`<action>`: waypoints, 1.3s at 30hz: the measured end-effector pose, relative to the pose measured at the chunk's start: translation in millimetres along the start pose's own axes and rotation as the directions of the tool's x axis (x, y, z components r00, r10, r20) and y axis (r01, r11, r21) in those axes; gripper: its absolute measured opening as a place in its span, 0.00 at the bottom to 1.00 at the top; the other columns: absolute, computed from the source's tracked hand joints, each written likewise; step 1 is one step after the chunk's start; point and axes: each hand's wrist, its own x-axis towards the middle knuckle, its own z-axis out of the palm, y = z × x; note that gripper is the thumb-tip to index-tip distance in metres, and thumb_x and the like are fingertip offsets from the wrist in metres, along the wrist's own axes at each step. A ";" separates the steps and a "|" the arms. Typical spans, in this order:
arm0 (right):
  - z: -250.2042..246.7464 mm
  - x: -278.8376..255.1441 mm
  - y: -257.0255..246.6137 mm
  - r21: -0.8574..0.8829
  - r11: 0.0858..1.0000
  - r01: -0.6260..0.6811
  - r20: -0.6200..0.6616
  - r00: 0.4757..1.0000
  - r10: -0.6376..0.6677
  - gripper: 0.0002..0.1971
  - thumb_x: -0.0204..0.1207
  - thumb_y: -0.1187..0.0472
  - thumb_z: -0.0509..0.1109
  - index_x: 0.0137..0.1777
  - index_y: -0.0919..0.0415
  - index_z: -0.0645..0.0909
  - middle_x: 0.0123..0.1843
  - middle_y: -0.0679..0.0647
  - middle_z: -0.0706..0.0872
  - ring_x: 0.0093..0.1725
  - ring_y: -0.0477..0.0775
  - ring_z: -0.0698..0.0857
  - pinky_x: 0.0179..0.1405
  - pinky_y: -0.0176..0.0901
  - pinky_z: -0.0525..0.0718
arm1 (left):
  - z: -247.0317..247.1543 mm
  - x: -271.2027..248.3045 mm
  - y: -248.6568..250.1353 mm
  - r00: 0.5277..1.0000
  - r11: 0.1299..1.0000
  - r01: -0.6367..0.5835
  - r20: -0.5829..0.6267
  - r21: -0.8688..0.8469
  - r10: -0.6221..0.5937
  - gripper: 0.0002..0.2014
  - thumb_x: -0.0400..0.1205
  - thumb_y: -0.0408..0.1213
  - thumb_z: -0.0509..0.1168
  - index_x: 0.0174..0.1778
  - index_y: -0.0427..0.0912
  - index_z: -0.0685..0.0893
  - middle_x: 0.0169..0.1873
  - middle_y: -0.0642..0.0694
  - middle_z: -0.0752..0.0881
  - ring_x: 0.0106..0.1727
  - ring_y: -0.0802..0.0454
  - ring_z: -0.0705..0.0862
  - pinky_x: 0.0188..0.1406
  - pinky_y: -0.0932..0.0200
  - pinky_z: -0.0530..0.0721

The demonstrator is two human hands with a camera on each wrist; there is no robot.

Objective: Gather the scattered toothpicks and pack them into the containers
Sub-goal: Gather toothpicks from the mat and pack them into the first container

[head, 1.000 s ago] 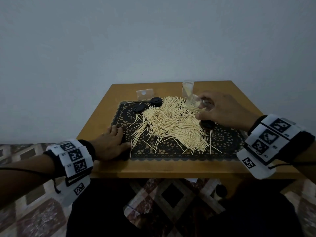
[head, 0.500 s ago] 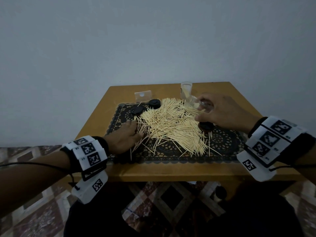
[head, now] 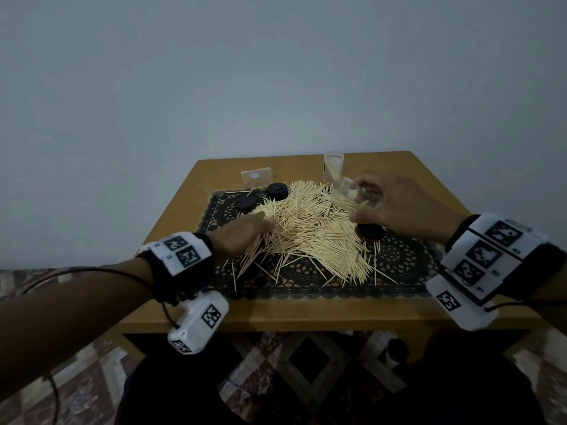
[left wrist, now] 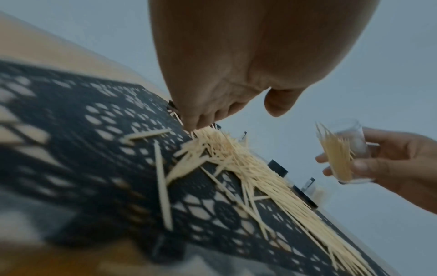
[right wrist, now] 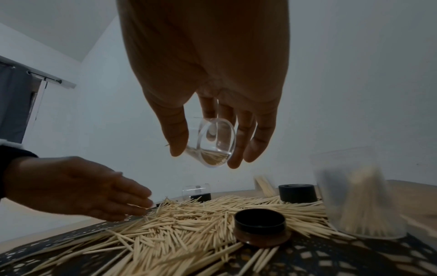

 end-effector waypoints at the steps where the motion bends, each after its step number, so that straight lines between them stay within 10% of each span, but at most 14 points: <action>1: -1.0 -0.3 2.1 -0.008 1.000 0.000 -0.001 1.000 0.000 0.25 0.67 0.52 0.82 0.63 0.52 0.80 0.53 0.49 0.87 0.49 0.49 0.86 0.50 0.45 0.83 | -7.3 -3.7 -3.2 0.999 1.000 -0.002 -0.044 0.006 0.003 0.27 0.88 0.50 0.52 0.81 0.40 0.63 0.78 0.48 0.66 0.76 0.51 0.68 0.78 0.51 0.62; 5: 0.1 -1.1 6.0 -0.003 1.000 0.002 0.003 1.000 -0.002 0.25 0.67 0.53 0.82 0.63 0.53 0.80 0.53 0.49 0.88 0.48 0.48 0.86 0.48 0.44 0.83 | -26.6 -16.5 -21.4 0.982 0.918 0.122 -0.178 0.378 -0.057 0.14 0.84 0.35 0.62 0.66 0.39 0.77 0.59 0.41 0.82 0.57 0.47 0.80 0.59 0.52 0.80; 9: 4.3 1.6 0.3 0.007 1.000 -0.001 0.010 1.000 0.001 0.25 0.67 0.52 0.82 0.63 0.53 0.80 0.53 0.48 0.87 0.48 0.46 0.86 0.49 0.46 0.85 | -20.7 -18.4 -19.4 0.979 0.959 0.195 -0.098 0.204 -0.178 0.06 0.82 0.28 0.61 0.45 0.32 0.83 0.40 0.38 0.83 0.37 0.46 0.83 0.44 0.52 0.86; 20: 3.9 -3.6 -5.9 0.035 0.999 -0.003 0.013 1.000 0.003 0.25 0.67 0.53 0.82 0.63 0.53 0.80 0.53 0.48 0.87 0.47 0.46 0.86 0.52 0.51 0.86 | -3.9 17.8 2.1 0.986 0.989 0.111 -0.137 0.099 -0.097 0.09 0.80 0.23 0.63 0.54 0.25 0.83 0.45 0.33 0.86 0.47 0.40 0.86 0.56 0.44 0.87; 26: 1.1 -4.9 -0.1 0.037 0.999 -0.018 0.008 1.000 0.017 0.24 0.67 0.54 0.82 0.62 0.51 0.80 0.53 0.47 0.87 0.46 0.43 0.86 0.44 0.40 0.84 | -18.9 24.8 -7.8 0.991 0.936 0.106 -0.117 0.336 -0.070 0.16 0.80 0.44 0.71 0.44 0.31 0.85 0.38 0.34 0.88 0.35 0.43 0.86 0.36 0.53 0.84; 31: 4.2 -2.4 -0.2 0.038 0.999 -0.023 0.014 1.000 0.023 0.27 0.67 0.53 0.82 0.65 0.52 0.79 0.53 0.47 0.87 0.46 0.43 0.86 0.48 0.43 0.86 | -4.1 30.5 -6.1 0.993 0.875 0.113 -0.086 0.471 -0.081 0.27 0.72 0.58 0.73 0.24 0.42 0.69 0.20 0.47 0.68 0.21 0.53 0.62 0.22 0.59 0.58; 39: 6.1 -5.2 -1.4 0.043 0.999 -0.001 0.028 1.000 0.000 0.25 0.68 0.54 0.82 0.64 0.52 0.80 0.53 0.46 0.86 0.45 0.44 0.87 0.46 0.46 0.88 | 11.1 47.3 11.7 0.987 0.844 0.102 -0.161 0.527 -0.019 0.26 0.71 0.60 0.74 0.38 0.43 0.70 0.35 0.47 0.74 0.32 0.55 0.70 0.26 0.59 0.64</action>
